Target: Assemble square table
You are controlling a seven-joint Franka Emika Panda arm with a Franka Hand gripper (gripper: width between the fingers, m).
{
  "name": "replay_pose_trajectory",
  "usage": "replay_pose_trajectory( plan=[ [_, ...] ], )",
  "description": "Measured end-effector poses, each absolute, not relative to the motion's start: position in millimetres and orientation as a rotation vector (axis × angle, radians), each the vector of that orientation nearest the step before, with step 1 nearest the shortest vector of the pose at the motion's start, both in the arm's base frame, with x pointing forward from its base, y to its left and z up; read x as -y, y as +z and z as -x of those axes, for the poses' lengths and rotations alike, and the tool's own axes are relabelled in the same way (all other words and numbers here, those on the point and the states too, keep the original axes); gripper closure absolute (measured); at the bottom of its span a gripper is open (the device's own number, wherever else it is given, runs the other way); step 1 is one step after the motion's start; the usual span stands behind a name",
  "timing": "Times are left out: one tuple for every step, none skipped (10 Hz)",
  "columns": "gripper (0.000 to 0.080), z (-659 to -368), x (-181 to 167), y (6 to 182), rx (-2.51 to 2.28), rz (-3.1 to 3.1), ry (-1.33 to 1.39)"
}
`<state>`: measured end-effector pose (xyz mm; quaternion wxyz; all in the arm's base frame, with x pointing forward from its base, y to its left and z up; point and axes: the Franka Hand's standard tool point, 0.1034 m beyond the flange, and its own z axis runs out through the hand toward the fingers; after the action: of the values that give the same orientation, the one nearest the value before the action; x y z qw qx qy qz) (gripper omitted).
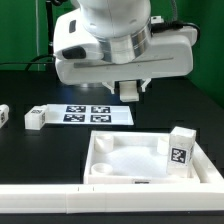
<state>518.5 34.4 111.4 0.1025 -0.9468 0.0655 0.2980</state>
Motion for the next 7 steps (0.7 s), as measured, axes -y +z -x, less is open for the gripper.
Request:
replay_pose_trajectory(
  plan=[
    [0.0518,-525,-33,111.1,-0.206,2.843,0.742],
    [0.0518,-527,-32,111.7,-0.212,2.877,0.634],
    [0.0518,-536,-25,111.8,-0.167,2.911,0.503],
    [0.0518,-549,-16,118.5,-0.101,2.958,0.371],
    [0.0518,-556,-13,125.8,-0.054,2.966,0.31],
    [0.0518,-566,-8,133.5,-0.02,2.983,0.203],
    [0.0518,-571,-6,132.5,-0.045,3.006,0.048]
  ],
)
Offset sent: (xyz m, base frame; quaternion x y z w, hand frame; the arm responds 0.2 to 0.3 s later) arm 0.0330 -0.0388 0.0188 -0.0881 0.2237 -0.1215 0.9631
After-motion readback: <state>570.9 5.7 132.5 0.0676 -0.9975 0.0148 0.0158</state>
